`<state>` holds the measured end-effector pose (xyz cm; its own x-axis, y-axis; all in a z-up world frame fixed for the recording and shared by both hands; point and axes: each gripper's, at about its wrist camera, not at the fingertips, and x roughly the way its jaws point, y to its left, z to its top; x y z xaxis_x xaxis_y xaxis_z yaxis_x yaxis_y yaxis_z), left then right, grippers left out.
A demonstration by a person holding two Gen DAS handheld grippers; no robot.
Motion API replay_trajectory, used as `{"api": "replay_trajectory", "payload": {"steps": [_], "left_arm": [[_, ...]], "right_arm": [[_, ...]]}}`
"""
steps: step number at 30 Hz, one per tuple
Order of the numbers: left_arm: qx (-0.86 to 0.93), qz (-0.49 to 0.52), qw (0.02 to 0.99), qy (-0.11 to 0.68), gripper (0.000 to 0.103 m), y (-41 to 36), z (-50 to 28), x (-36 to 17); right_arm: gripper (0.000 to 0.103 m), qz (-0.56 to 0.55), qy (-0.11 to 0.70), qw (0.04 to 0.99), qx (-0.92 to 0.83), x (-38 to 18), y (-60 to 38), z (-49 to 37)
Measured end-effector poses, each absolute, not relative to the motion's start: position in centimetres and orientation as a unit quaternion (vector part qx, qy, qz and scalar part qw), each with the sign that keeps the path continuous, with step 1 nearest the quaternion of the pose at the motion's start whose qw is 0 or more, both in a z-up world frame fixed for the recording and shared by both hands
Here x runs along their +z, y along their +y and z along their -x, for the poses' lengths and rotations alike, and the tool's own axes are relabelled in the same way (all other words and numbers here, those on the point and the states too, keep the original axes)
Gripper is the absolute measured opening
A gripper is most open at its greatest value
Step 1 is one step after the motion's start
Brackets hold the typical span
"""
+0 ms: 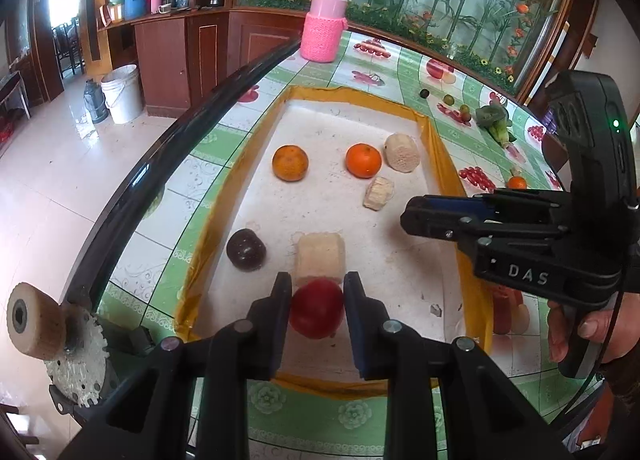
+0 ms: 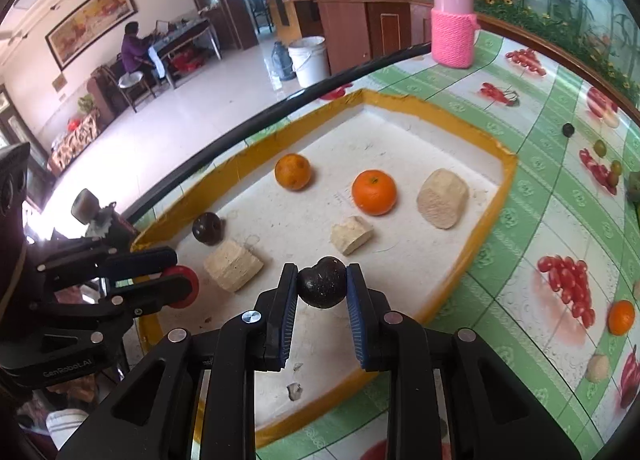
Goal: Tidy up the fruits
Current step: 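Carry the tomato and plum into the white tray and open both tools, then grasp a mandarin with the left tool while the right tool grasps a round beige cake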
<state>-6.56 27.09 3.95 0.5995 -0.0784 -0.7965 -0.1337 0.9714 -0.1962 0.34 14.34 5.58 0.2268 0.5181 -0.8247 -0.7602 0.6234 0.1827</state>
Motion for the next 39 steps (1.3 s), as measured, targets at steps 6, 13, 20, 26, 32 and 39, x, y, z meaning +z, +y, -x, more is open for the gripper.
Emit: {"api": "replay_trajectory", "payload": {"steps": [6,13,20,26,32,39], "left_arm": [[0.008,0.106,0.879,0.466,0.029,27.4,6.4,2.9],[-0.003,0.070,0.880,0.470,0.029,26.8,5.7,2.8],[-0.008,0.069,0.877,0.476,0.033,26.8,5.0,2.4],[-0.007,0.064,0.878,0.475,0.034,26.6,5.1,2.4],[0.003,0.061,0.879,0.473,0.037,26.7,5.5,2.6],[0.027,0.062,0.885,0.461,0.056,27.1,6.3,3.8]], "right_arm": [[0.024,0.144,0.472,0.765,0.415,4.6,15.1,-0.4],[0.024,0.165,0.464,0.769,0.408,4.2,15.5,-0.4],[0.024,0.185,0.454,0.776,0.397,3.9,16.0,-0.6],[0.028,0.190,0.451,0.779,0.392,3.9,16.0,-0.8],[0.032,0.188,0.449,0.783,0.388,4.1,15.9,-0.6],[0.033,0.184,0.439,0.793,0.380,5.6,14.7,0.2]]}}
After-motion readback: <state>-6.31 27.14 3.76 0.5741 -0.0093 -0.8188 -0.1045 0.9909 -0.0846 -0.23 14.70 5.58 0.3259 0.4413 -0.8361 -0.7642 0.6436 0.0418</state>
